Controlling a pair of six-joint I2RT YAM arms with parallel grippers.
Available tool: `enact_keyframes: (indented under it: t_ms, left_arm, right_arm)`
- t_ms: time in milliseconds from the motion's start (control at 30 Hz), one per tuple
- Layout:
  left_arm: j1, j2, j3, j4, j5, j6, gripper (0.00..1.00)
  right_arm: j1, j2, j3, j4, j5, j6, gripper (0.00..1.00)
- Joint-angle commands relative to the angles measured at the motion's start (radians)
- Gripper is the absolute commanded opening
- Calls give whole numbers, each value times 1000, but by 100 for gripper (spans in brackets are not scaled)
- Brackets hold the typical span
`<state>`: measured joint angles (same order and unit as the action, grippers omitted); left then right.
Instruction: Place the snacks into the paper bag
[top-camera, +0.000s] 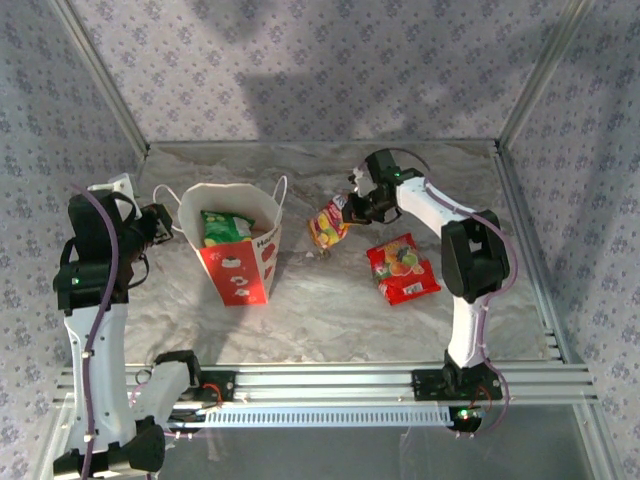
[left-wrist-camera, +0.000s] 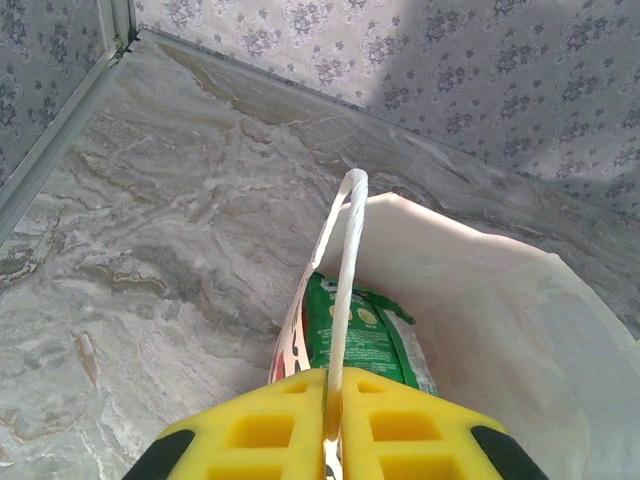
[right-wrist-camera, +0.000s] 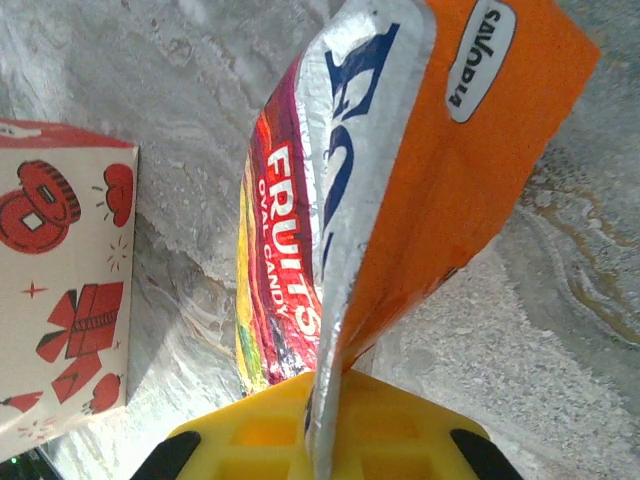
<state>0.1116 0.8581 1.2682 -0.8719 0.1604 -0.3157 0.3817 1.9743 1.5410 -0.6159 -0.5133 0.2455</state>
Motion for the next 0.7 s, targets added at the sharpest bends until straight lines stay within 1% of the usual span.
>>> enact_keyframes:
  t_ms: [0,133,167,267,333,500,567,667]
  left_arm:
    - [6,-11,22,7,13,-12,11]
    - [6,-14,23,1,12,-8,11]
    - [5,-14,25,0,11,-7,11]
    - [7,-17,25,-1,10,-5,11]
    - [5,-17,26,-1,10,-5,11]
    - [5,-17,34,-7,8,-1,11]
    - [6,-17,35,-7,7,0,11]
    - [5,-17,34,-6,8,-3,11]
  right_arm:
    - [16,-35,34,-60,-31,-51,9]
    - [17,-28,36,-74,-14,-57,13]
    - [15,-21,37,-79,-12,-55,16]
    - [14,10,45,-97,-8,-51,20]
    - [17,31,44,-98,-6,-50,25]
    - [20,41,38,-99,49,-38,27]
    - [20,39,37,-99,59,-38,34]
    - [22,48,38,-101,60,-40,40]
